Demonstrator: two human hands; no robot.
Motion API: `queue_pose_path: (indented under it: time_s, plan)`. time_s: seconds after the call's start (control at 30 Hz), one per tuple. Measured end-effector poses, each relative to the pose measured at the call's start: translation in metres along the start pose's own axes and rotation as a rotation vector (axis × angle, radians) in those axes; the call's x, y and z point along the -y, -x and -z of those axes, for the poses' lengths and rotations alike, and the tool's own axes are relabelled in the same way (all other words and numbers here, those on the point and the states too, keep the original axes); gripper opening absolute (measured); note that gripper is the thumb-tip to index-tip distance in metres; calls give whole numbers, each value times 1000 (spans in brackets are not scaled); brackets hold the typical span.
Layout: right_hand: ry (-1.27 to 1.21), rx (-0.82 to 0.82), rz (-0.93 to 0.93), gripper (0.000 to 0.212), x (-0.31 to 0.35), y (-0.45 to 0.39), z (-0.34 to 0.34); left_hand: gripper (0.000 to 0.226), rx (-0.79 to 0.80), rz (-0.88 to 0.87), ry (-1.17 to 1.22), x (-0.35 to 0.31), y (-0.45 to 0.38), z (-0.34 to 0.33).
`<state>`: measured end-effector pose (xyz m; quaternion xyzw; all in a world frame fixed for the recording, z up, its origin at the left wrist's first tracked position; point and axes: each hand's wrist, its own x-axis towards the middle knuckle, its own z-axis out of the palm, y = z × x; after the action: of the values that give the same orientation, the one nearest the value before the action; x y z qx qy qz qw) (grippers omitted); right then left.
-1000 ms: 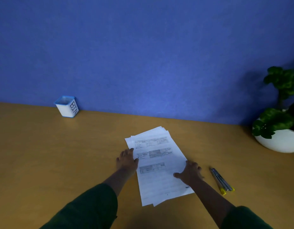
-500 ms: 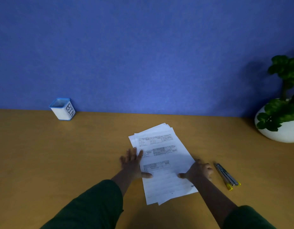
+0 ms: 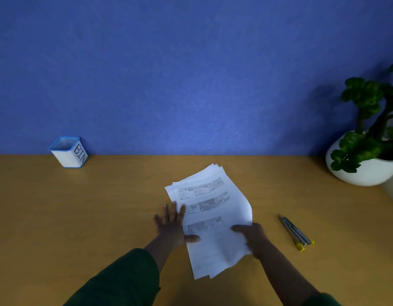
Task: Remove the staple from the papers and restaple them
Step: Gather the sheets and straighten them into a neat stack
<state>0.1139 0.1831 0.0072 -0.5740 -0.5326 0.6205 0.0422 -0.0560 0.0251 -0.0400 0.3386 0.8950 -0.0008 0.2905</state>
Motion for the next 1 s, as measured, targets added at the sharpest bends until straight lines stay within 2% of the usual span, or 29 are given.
queue_pose_path:
  time_s: [0.07, 0.13, 0.27, 0.37, 0.47, 0.6, 0.67, 0.8, 0.87, 1.0]
  plan:
    - [-349, 188, -15, 50, -5, 3, 4, 122, 2, 0, 25, 1, 0, -1]
    - [-543, 321, 73, 46, -13, 7, 8, 124, -1, 12, 59, 0, 1, -2]
    - [-664, 373, 203, 42, -34, 13, 0, 126, -25, 65, 119, -5, 1, -4]
    - [-563, 326, 157, 34, -43, 16, -17, 127, -32, 108, 166, -13, 0, -4]
    - [-393, 159, 85, 22, -42, 10, -26, 127, -62, 141, 199, -18, 1, -6]
    - [-322, 61, 23, 11, -34, -2, -24, 124, -100, 164, 236, -23, 3, -7]
    - [-283, 18, 54, 18, -29, -7, -18, 115, -206, 173, 320, -23, 3, -2]
    - [-171, -1, 229, 17, -14, -10, 8, 95, -542, 263, 720, -1, -1, 31]
    - [-112, 24, 301, 18, -4, -12, 23, 96, -531, 273, 900, 18, -6, 52]
    - [-34, 72, 410, 17, 19, -14, 43, 87, -337, 173, 1198, 39, -6, 83]
